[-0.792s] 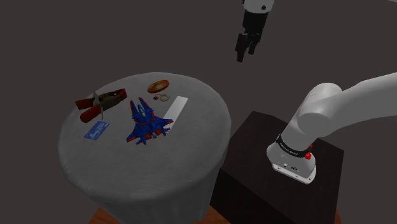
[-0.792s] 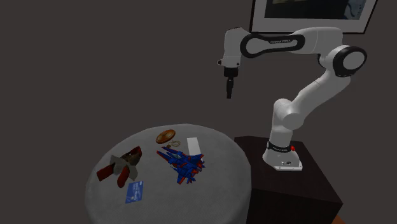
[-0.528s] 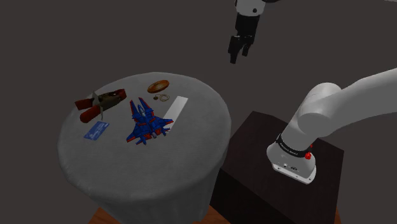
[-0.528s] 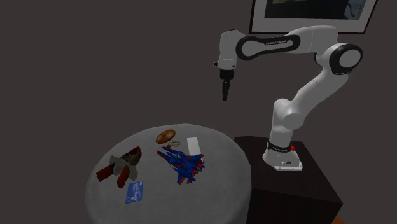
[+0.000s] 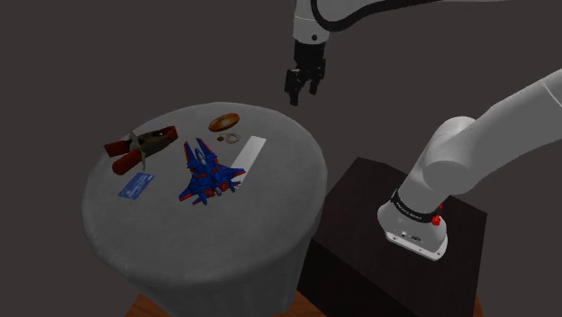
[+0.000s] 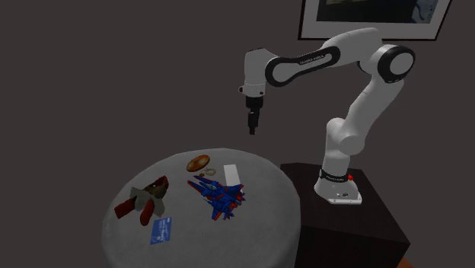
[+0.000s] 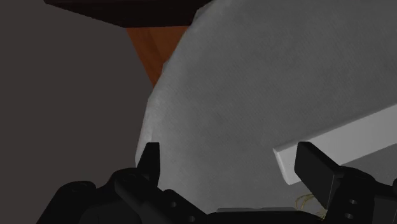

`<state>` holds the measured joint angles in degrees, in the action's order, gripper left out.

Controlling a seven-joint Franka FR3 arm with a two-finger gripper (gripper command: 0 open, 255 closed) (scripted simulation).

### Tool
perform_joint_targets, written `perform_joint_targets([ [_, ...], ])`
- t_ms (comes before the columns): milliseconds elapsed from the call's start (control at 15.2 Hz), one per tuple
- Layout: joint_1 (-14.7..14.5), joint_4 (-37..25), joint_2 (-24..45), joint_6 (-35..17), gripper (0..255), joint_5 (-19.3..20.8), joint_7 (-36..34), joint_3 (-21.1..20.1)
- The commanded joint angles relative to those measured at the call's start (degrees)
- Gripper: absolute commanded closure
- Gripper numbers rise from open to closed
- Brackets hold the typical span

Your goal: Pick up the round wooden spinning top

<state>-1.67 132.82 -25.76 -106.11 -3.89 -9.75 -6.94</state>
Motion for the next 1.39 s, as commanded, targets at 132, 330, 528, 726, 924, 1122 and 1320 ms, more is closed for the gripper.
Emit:
perform_joint_targets([
  [132, -0.66, -3.92, 7.88, -4.07, 0, -0.32, -3.34, -2.41],
  [330, -1.21, -7.54, 13.98, -6.6, 0, 0.02, -6.06, -4.13],
  [528, -1.85, -11.81, 20.26, -8.6, 0, 0.87, -8.86, -5.6],
  [726, -2.68, -16.75, 26.69, -10.03, 0, 2.16, -11.69, -6.74],
  [924, -3.78, -22.39, 33.26, -10.84, 0, 3.75, -14.45, -7.52],
  [1122, -5.17, -28.54, 39.7, -10.99, 0, 5.4, -16.91, -7.87],
  [1320, -5.28, -27.28, 40.53, -13.06, 0, 5.63, -17.01, -7.74],
])
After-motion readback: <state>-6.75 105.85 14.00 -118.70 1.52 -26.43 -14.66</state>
